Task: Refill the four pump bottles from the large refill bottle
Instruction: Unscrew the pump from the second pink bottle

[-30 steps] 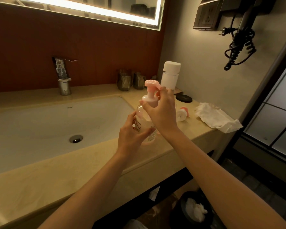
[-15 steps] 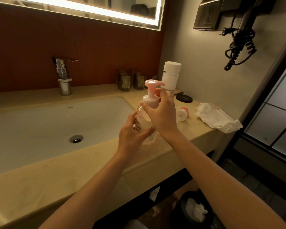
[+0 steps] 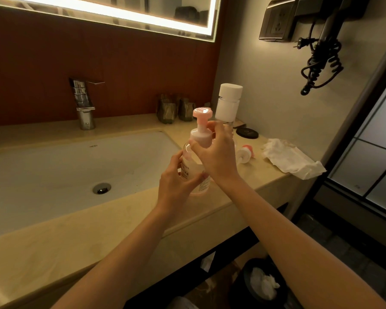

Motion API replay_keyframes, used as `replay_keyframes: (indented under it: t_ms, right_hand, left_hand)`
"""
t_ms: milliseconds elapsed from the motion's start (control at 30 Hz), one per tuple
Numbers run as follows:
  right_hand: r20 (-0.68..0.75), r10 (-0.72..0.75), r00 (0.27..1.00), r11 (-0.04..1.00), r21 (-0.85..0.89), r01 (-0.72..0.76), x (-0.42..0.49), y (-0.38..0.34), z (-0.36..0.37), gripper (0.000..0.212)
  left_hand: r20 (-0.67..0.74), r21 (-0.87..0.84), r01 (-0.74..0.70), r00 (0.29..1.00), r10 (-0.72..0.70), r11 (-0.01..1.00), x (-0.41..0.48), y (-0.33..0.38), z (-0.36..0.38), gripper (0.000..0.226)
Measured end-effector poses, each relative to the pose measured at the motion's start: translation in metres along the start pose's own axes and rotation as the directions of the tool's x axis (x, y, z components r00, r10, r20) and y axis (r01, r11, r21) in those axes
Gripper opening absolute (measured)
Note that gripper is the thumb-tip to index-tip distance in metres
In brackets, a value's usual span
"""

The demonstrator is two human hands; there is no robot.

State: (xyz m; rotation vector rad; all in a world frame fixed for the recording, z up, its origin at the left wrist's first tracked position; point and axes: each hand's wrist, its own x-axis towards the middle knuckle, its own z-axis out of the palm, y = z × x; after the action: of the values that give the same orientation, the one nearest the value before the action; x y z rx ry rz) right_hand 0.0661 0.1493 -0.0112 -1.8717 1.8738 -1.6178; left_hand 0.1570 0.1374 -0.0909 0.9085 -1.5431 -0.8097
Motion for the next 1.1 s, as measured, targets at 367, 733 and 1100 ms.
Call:
replay_keyframes:
  t_ms: [367,733,1100]
  right_hand:
    - [-0.019,-0.034,0.999,0.999,-0.039,0.033,-0.003,0.003,-0.001,0.056]
    - [-0.19,0.076,0.979,0.926,0.379,0.002,0.028,-0.009,-0.057,0.036]
    - [-0.173,0.528,0.831,0.738,0.578,-0.348,0.037,0.086,-0.1,0.01]
  left_hand:
    - [0.004,0.013,-0.006,1.0,0.006,1.0,0.001,-0.002,0.0,0.068]
    - [0.019,0.001,0.019,1.0,-0.019,1.0,0.003,-0.003,-0.001,0.072]
    - [0.042,0.038,0.022,0.999,-0.024,0.999,0.006,-0.004,0.004,0.073]
